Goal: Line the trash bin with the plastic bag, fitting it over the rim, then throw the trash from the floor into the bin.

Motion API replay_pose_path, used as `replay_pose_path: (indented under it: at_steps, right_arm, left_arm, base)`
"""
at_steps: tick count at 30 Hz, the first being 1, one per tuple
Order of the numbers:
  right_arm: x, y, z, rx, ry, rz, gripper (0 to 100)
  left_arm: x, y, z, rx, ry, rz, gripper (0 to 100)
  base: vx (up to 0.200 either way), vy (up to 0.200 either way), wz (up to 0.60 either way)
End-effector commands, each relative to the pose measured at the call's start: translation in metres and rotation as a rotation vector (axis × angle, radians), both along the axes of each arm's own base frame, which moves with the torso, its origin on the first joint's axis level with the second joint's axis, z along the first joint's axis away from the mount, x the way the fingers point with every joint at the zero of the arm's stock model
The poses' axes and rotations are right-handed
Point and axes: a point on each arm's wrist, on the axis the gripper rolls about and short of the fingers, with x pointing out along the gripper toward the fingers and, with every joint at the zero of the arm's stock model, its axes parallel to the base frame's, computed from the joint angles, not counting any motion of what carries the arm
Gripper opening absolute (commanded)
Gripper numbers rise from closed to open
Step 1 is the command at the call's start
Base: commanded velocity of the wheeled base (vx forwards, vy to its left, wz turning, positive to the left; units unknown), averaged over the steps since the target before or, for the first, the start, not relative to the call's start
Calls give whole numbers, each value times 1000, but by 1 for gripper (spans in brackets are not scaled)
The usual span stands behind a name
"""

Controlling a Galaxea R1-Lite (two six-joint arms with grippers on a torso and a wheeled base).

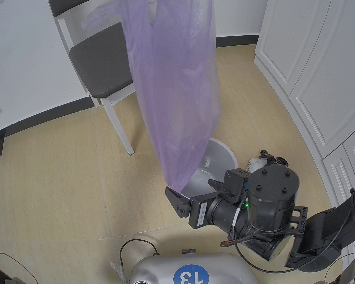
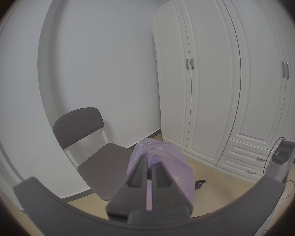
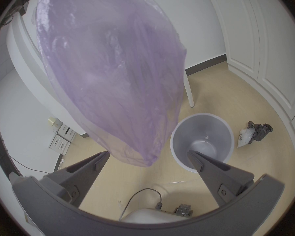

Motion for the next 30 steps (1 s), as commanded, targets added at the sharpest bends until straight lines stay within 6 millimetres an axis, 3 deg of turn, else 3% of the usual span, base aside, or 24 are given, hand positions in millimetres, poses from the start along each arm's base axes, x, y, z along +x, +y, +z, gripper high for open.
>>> replay_pose_path:
  at_steps: [1,7,16,30]
  right_arm:
    - [-11,-16,7,-4,-14,8,100]
    - [-9,-14,10,6,-24,6,100]
    - [11,17,-3,-3,-17,8,100]
    - [8,40,-27,-54,17,62,100]
  left_arm:
    - [1,1,0,-2,-1,5,0]
    - [2,-3,-2,7,1,6,0]
    - [2,-4,-2,18,-3,6,0]
    - [3,-4,-2,18,-2,9,0]
  base:
    - [0,0,0]
    - [0,0,0]
    - [0,0,0]
    - [0,0,0]
